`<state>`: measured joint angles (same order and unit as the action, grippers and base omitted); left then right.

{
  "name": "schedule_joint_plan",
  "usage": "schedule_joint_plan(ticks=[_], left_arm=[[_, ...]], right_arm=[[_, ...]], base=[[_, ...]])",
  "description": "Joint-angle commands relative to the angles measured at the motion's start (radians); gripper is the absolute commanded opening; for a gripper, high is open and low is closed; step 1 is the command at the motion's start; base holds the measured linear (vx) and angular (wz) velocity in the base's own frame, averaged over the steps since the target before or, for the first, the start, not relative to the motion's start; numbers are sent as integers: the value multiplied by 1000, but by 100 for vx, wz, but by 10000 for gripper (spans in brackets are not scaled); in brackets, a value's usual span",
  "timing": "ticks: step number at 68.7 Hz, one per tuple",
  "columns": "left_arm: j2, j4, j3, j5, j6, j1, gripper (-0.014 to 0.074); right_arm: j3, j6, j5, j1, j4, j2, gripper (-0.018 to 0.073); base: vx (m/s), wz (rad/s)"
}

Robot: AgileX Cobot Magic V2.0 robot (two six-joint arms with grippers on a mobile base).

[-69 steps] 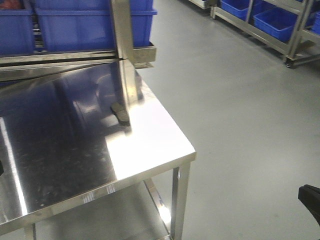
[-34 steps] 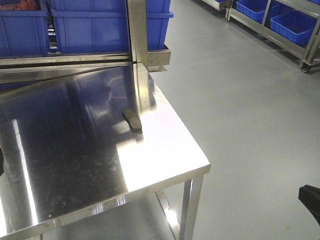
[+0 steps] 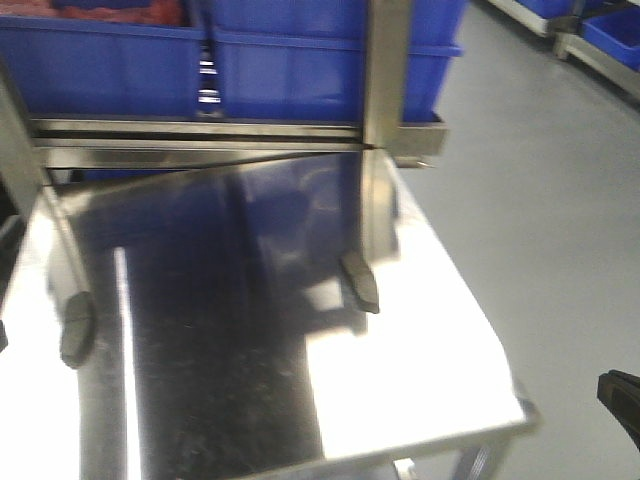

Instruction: Move and align brake pads A on conveyor

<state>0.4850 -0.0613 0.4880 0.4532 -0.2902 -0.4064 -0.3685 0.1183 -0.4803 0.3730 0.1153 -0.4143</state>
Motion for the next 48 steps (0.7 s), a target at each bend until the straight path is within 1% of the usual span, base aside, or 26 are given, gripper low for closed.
schedule_joint_plan(ticks=[1,14,23,35,48], left_arm=[[5,-1,29,-71,-8,-4,-6],[5,-1,29,-71,-8,-3,-6],[5,-1,29,-71,-8,-3,-6],[5,-1,29,-71,-8,-3,-6],[5,-1,29,-71,-8,-3,-6]], right_arm=[[-27,-7,67,-4,10,-9,-10],[-27,-7,67,-4,10,-9,-10],[-27,-7,67,-4,10,-9,-10],[-27,-7,67,-4,10,-9,-10],[-27,-7,68,-4,10,-9,-10]], base=[[21,62],[20,63],[13,41],[7,19],[3,-3]])
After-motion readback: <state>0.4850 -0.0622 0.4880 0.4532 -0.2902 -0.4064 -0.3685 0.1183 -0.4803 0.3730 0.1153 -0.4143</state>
